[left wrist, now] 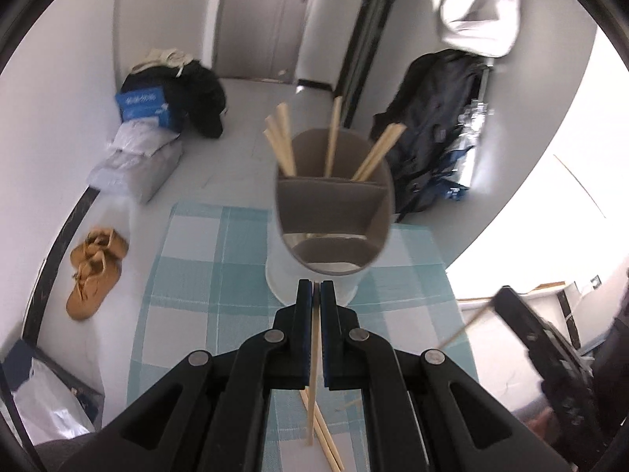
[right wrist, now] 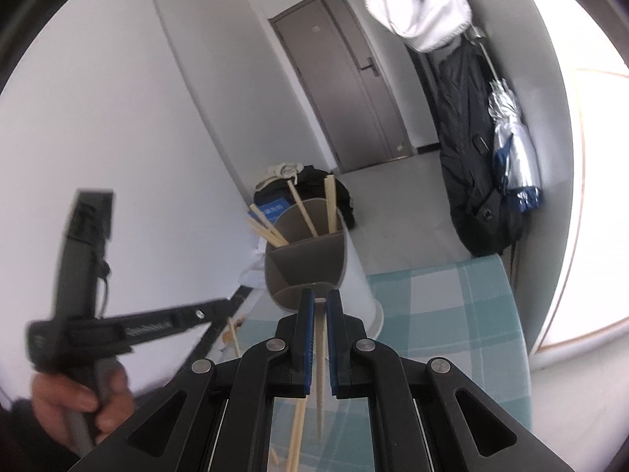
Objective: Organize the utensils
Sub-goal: 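Lift both held chopsticks and carry them above the utensil holder, then open both tools to drop the chopsticks into the holder, then raise both open tools away from the holder toward the remaining chopsticks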
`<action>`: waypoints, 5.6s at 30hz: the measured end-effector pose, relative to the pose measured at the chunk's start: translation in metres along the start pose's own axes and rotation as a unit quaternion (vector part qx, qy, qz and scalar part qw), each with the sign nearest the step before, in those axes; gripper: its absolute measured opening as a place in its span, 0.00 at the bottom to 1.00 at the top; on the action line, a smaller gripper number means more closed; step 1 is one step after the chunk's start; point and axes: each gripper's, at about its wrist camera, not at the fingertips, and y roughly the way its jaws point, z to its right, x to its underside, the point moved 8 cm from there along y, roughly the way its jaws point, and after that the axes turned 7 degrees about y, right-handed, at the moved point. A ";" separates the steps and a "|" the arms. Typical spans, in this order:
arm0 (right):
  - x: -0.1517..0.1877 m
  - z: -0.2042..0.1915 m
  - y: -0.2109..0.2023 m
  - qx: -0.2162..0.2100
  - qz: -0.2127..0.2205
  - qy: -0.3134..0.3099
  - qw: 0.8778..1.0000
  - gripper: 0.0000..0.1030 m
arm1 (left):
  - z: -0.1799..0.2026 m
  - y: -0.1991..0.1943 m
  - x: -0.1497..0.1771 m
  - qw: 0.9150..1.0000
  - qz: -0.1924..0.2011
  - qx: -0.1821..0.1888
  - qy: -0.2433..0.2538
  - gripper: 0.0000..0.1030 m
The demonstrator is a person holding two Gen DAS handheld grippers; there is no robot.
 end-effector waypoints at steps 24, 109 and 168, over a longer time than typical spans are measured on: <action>0.003 -0.026 -0.016 0.037 0.019 -0.032 0.999 0.05 | 0.003 -0.033 0.008 0.999 0.030 0.014 0.043 0.00; -0.117 -0.025 0.139 -0.012 -0.044 -0.091 0.995 0.08 | -0.029 0.031 -0.129 0.997 0.004 0.077 0.026 0.01; -0.024 -0.026 -0.020 0.089 0.044 -0.082 0.992 0.87 | -0.032 -0.058 -0.023 0.983 0.137 -0.118 0.012 0.97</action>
